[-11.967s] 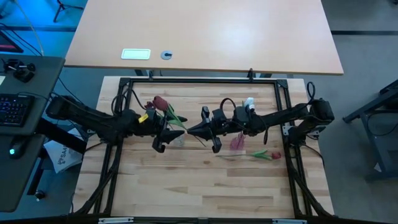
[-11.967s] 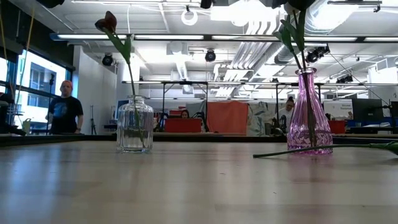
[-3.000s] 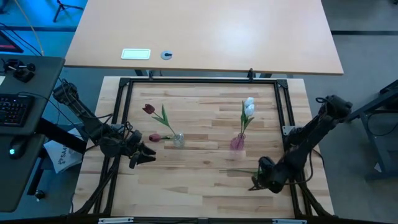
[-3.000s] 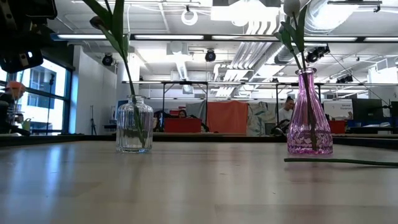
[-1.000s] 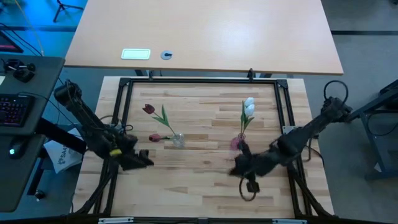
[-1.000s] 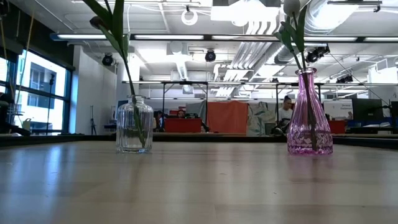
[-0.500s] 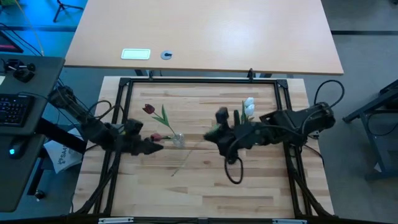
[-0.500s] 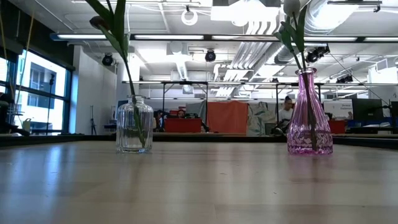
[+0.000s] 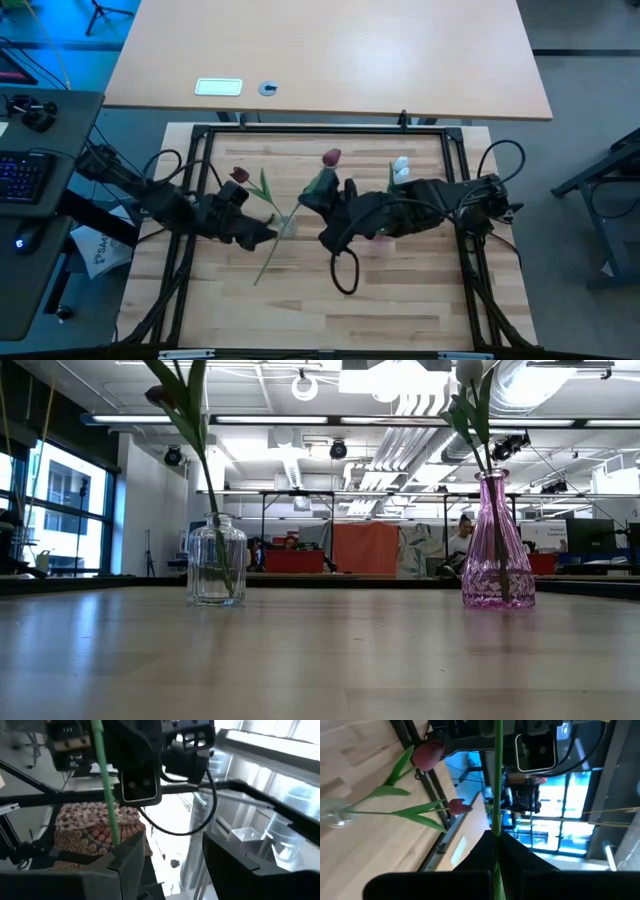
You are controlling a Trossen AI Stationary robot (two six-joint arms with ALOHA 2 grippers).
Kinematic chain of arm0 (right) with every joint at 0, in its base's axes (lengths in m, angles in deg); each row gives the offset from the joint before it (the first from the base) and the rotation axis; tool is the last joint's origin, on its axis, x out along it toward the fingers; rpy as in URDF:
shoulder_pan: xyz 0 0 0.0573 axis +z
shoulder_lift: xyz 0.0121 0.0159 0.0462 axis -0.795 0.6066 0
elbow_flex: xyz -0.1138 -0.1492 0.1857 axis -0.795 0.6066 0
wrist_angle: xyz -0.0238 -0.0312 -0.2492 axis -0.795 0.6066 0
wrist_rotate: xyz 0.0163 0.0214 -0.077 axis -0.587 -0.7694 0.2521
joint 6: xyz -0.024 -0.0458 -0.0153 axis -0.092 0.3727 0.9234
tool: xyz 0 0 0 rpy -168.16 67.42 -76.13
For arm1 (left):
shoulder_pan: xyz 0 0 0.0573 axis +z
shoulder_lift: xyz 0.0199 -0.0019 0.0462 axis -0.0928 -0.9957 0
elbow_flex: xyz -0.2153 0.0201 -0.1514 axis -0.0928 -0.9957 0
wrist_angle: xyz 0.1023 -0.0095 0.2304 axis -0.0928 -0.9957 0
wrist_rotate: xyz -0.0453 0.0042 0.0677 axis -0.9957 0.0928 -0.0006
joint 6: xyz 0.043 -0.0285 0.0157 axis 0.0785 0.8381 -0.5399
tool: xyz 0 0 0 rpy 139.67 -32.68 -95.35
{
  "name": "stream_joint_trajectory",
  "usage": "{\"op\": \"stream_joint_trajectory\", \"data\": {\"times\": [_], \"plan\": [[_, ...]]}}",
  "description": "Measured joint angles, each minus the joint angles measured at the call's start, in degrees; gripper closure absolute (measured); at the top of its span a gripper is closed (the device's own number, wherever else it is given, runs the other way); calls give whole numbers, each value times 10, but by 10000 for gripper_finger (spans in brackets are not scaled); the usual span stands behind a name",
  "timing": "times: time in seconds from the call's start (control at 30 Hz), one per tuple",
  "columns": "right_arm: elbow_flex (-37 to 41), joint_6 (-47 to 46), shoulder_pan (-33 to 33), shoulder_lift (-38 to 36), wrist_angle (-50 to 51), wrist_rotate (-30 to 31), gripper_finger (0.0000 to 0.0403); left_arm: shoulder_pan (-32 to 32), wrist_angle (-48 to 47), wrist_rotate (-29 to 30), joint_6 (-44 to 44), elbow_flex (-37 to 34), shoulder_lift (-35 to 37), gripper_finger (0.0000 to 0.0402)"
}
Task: Sort flowers into vase by color
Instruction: Put the red flower into the transparent vase
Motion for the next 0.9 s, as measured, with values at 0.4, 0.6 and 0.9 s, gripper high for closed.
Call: {"op": "stream_joint_trajectory", "data": {"times": [0.4, 0.6, 0.9], "plan": [[0, 71, 14, -5, -66, 14, 402, 35, 14, -23, -5, 22, -26, 218], [-4, 62, 26, -7, -40, 19, 402, 62, 60, -19, -79, 22, -4, 218], [-5, 109, 26, -9, -70, 29, 402, 88, -25, -30, -5, 22, -12, 218]]}}
